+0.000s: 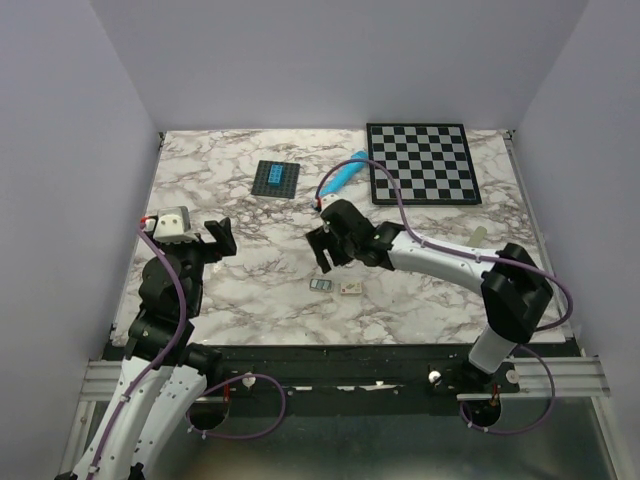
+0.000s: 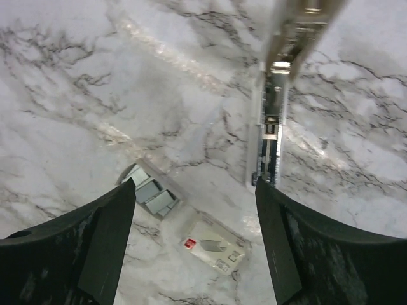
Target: Load the staples into the stapler
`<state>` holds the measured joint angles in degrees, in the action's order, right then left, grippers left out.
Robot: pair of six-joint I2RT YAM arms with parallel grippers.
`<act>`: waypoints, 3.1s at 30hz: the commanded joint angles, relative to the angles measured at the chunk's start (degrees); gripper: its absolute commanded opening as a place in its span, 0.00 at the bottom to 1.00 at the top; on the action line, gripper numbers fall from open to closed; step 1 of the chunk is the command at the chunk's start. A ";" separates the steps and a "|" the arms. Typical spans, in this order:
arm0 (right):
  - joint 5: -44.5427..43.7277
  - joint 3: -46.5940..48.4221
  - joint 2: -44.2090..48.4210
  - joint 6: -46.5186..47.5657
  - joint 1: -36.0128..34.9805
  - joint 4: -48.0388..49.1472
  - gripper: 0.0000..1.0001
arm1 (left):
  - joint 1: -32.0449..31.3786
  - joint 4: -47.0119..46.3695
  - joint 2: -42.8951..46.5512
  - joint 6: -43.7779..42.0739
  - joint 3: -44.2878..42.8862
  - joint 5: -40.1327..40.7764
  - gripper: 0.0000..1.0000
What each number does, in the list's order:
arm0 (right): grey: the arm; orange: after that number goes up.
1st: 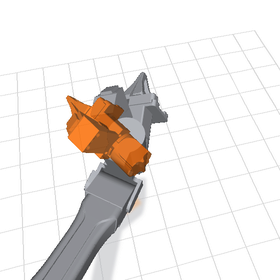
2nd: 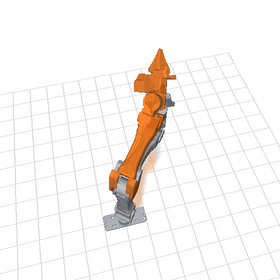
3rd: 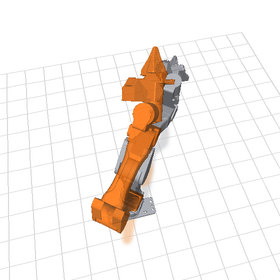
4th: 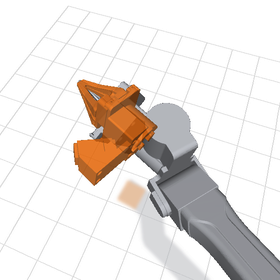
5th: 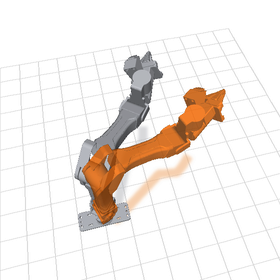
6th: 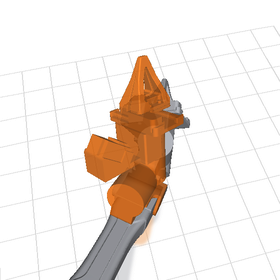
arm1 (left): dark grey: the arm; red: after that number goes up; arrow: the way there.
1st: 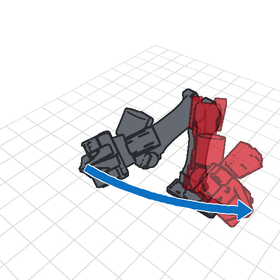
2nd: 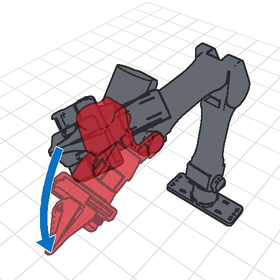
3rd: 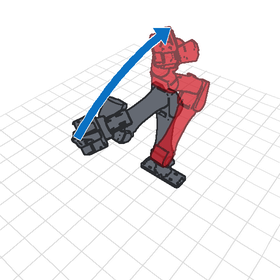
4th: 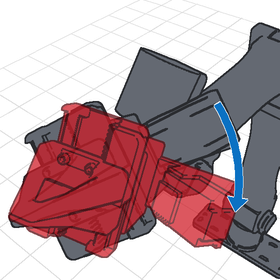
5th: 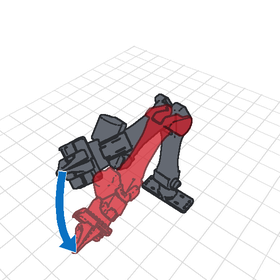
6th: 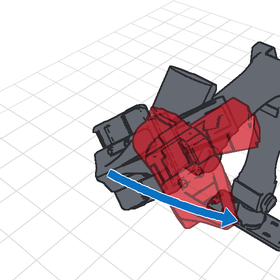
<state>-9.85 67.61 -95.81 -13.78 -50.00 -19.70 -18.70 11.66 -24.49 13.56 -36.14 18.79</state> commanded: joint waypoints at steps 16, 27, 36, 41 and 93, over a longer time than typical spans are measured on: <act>-7.64 14.74 -18.18 5.69 -8.98 -7.98 0.96 | 0.77 -0.94 2.17 0.85 0.37 0.02 0.99; -9.66 15.62 -20.65 7.19 -10.29 -10.35 0.96 | 0.86 -1.03 2.25 0.94 0.37 -0.33 0.99; -12.30 12.02 -16.35 7.89 -10.21 -12.02 0.96 | 0.94 -1.29 2.17 1.12 0.54 -1.12 0.99; -12.57 10.26 -14.67 8.07 -10.30 -12.73 0.96 | 0.94 -1.29 1.90 1.12 0.54 -1.30 0.99; 9.40 9.46 -12.38 -0.72 -4.14 -13.87 0.29 | 1.38 -1.38 2.08 1.47 0.55 -2.88 0.99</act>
<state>-3.01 75.20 -106.76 -15.18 -54.26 -32.71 -17.69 11.64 -22.98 14.61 -36.07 17.23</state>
